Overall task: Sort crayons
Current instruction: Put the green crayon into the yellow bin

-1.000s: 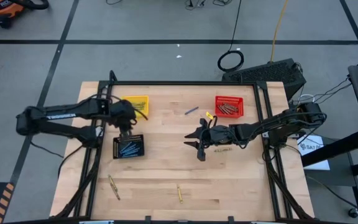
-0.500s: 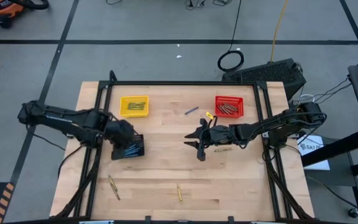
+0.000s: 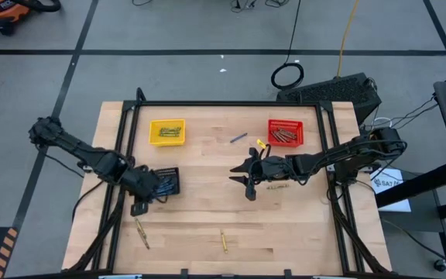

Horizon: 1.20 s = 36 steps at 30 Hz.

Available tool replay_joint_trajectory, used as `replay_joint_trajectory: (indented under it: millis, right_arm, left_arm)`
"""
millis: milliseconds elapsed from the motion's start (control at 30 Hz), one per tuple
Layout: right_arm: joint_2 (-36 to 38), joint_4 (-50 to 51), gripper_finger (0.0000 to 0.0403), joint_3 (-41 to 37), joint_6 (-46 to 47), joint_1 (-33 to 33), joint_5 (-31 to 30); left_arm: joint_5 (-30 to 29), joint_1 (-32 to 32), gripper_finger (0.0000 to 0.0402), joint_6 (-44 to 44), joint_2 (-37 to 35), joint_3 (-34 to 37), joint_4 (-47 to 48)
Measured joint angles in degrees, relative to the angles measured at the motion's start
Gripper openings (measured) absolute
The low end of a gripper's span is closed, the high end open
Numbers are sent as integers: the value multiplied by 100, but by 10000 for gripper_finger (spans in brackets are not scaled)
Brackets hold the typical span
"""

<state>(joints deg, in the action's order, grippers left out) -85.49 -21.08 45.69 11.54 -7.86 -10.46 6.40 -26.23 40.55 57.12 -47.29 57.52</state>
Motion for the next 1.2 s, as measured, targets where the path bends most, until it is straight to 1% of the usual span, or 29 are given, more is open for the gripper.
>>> replay_joint_trajectory:
  millis: [67, 267, 533, 700, 833, 1033, 1200]
  right_arm:
    - [0, 0, 107, 0, 1, 0, 0]
    - [0, 48, 107, 0, -1, 0, 0]
    - [0, 290, 107, 0, 1, 0, 0]
    - [0, 494, 107, 0, 164, -2, 0]
    - [0, 712, 107, 0, 445, -2, -2]
    - [0, 1015, 107, 0, 690, -4, -7]
    - [0, 1187, 107, 0, 880, -4, -22]
  left_arm:
    - [-58, -207, 105, 587, 0, 0, 0]
    - [-114, -737, 105, 2844, 82, -2, 2]
    - [-483, -1444, 105, 4859, 485, -2, 4]
    - [-477, -1845, 105, 6222, 750, -2, -74]
    - [-453, -2098, 105, 7046, 882, -2, -320]
    - [-460, -2121, 105, 8054, 1085, -2, -313]
    - [-458, -2132, 105, 8422, 1436, -2, -508]
